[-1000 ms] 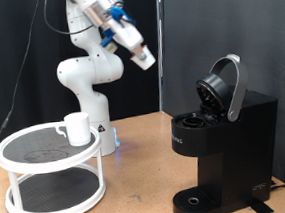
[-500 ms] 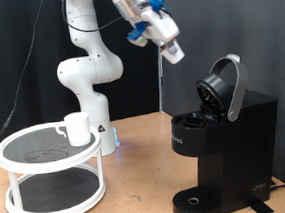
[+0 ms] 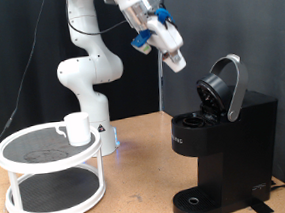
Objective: Make a cup of coffee with the keurig machine
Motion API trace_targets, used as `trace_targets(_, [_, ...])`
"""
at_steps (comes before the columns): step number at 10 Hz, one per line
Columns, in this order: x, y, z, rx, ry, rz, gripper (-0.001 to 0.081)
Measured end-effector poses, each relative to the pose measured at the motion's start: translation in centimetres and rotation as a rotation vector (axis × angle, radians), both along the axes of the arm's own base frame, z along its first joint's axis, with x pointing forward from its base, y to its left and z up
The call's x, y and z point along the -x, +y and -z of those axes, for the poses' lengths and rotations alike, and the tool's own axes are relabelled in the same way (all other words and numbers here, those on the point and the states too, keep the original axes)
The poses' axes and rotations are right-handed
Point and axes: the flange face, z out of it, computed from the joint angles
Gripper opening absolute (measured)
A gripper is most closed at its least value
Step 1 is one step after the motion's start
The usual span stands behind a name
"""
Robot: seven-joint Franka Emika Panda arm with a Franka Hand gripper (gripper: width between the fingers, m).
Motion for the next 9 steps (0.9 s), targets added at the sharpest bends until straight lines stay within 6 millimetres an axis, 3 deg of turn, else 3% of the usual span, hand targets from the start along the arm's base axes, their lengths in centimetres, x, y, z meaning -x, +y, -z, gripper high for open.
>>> trace_targets(5, [-0.4, 3.2, 5.2, 0.047, -0.006, -0.008, 0.0368])
trace_targets(9, [-0.2, 4.6, 9.0, 0.084, -0.004, -0.005, 0.0368])
